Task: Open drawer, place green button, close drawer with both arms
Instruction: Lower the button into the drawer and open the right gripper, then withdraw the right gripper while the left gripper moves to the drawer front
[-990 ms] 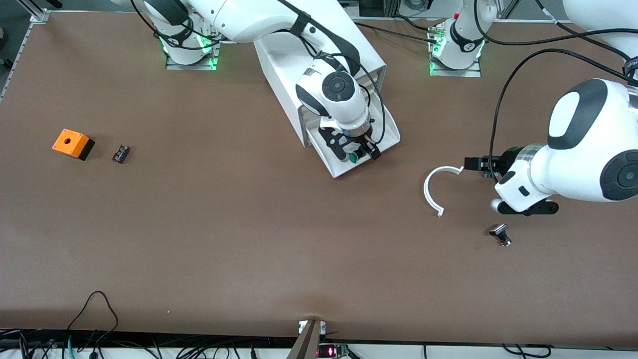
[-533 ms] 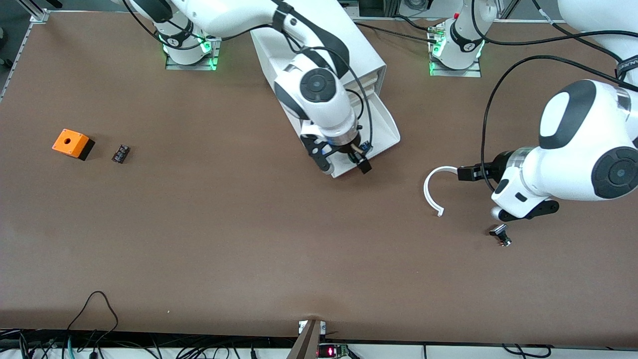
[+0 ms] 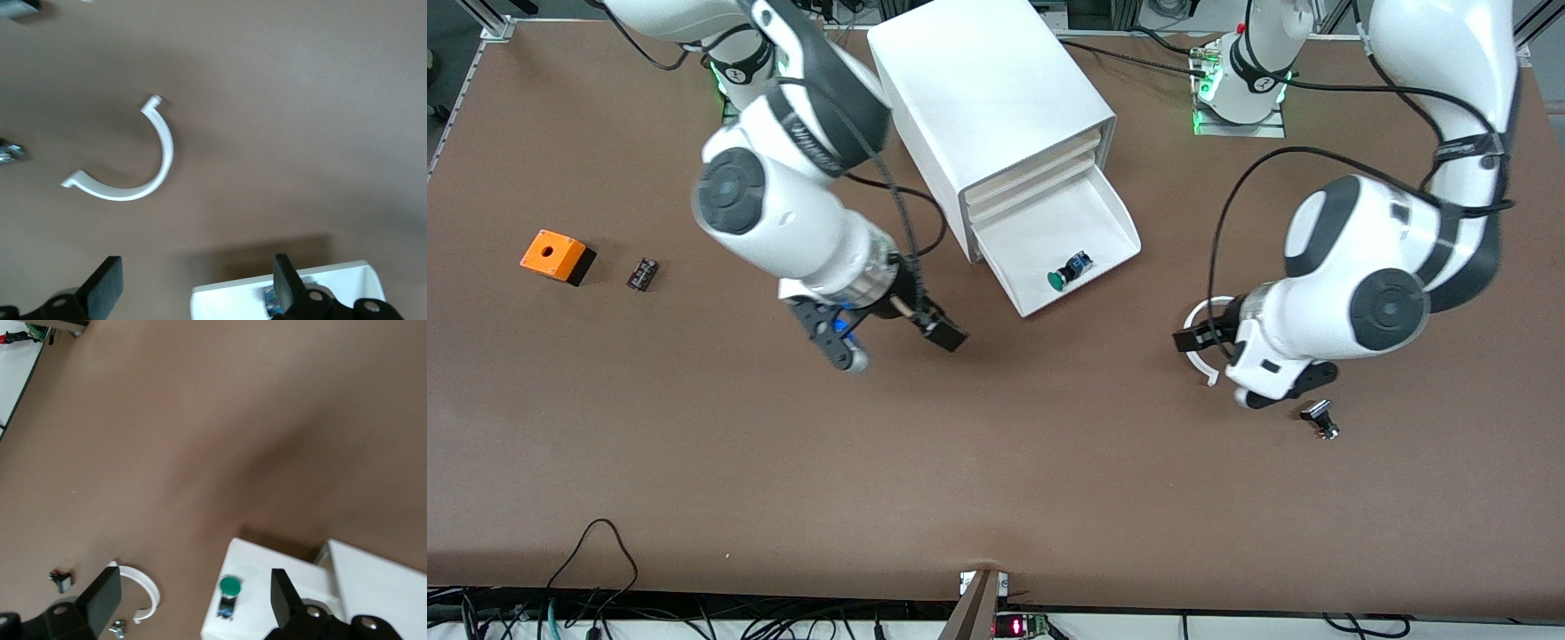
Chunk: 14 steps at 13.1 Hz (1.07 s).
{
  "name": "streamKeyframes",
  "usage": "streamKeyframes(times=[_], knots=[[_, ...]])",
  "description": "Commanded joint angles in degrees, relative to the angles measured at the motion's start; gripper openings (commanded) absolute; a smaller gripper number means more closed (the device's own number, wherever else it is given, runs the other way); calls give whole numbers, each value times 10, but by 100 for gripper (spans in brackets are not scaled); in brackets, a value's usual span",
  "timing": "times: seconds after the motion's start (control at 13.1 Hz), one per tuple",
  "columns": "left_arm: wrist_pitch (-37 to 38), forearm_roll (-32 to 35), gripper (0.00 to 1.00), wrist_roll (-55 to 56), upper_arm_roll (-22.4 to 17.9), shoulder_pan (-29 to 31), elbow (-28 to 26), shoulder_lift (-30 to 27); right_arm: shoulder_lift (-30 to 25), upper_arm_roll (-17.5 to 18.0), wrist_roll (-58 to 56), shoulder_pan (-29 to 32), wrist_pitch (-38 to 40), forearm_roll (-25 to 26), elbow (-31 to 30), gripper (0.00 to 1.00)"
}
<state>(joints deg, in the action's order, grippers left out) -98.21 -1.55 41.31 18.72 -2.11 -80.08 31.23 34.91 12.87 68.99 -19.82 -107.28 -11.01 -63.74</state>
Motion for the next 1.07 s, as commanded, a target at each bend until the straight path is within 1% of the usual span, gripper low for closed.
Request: streamKeyframes(times=[0.0,0.08,0.15,0.3,0.38,0.61,0.69,0.84,0.91,0.99], knots=[[-73,8,99,48,23,2,-88,-27,-76,-15,-162,38,12,-10,-95,99],[-100,8,99,65,29,-5,-112,-28,-91,-40,-230,42,26,-9,-110,99],[-122,8,99,85,32,-14,-131,-28,-100,-66,-305,42,56,-9,-112,99],[-167,16,98,123,33,-43,-168,-28,-113,-110,-398,42,98,-4,-111,99],[-205,17,93,140,33,-54,-196,-28,-123,-128,-456,42,112,-1,-111,99],[-341,17,94,169,33,-72,-283,-36,-145,-193,-602,41,148,-3,-111,99],[-369,17,94,181,33,-77,-305,-41,-152,-209,-627,41,166,-3,-111,99],[-391,17,94,194,33,-92,-324,-43,-171,-228,-657,47,183,6,-113,99],[-392,17,94,197,33,-100,-329,-43,-181,-222,-672,57,199,35,-116,99],[-392,17,94,198,33,-105,-333,-44,-199,-210,-674,72,198,53,-137,100]])
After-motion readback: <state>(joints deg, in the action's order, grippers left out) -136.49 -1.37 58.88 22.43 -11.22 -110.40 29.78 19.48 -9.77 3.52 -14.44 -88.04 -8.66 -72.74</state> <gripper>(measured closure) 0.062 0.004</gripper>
